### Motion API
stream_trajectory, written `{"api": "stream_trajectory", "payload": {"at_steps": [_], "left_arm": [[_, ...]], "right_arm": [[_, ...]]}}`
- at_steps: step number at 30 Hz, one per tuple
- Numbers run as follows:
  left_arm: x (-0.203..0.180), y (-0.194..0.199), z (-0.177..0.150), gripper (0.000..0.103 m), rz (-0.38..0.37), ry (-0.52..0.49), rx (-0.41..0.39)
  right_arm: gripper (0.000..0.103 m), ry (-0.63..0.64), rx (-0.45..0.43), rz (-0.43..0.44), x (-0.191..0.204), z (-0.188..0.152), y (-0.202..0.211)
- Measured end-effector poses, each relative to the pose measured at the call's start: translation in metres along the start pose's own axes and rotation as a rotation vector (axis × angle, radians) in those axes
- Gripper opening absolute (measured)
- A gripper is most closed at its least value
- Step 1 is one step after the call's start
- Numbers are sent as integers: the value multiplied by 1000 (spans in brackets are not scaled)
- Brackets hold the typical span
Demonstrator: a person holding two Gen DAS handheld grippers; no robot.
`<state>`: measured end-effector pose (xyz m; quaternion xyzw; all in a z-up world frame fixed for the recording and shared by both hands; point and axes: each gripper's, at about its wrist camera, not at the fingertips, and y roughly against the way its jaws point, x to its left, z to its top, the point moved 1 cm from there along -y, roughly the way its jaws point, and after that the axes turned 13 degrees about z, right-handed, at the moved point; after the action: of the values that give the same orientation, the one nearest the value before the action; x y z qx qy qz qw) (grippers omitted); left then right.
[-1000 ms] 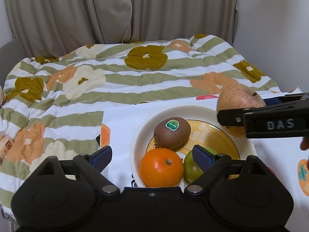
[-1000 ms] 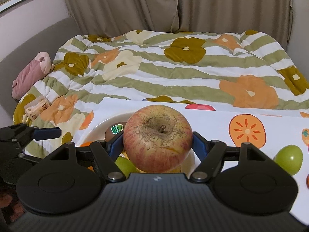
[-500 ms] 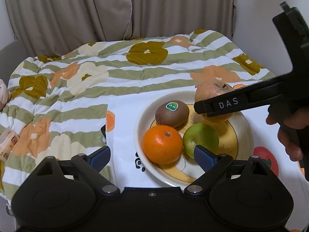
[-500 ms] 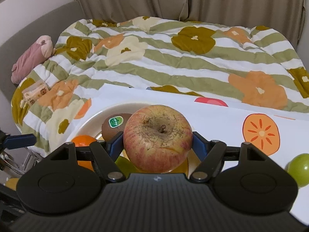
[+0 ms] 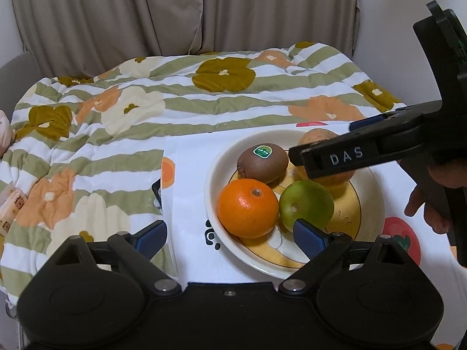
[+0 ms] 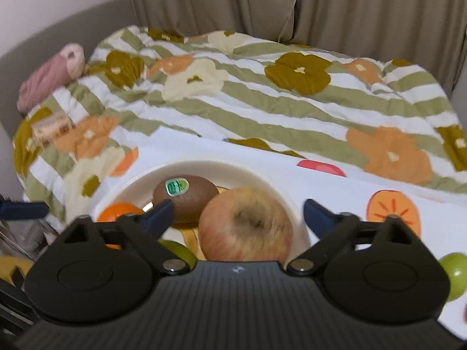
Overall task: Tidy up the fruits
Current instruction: 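Lower the large apple onto the plate and open the right gripper, then move both tools back toward the remaining small fruits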
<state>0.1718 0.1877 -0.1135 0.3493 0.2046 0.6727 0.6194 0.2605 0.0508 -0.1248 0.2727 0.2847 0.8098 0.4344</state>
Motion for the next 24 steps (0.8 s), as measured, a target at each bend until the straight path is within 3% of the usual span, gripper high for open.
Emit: {"api": "stream_trajectory", "payload": {"at_steps": [5, 14, 24], "left_arm": [[-2, 4, 1, 96, 10, 1, -3], [-6, 25, 4, 96, 45, 4, -27], [-30, 64, 10, 96, 60, 13, -59]], "right_arm": [[103, -47, -18, 37, 0, -3, 13], [103, -23, -18, 27, 6, -3, 45], [103, -23, -58, 10, -8, -14, 111]]}}
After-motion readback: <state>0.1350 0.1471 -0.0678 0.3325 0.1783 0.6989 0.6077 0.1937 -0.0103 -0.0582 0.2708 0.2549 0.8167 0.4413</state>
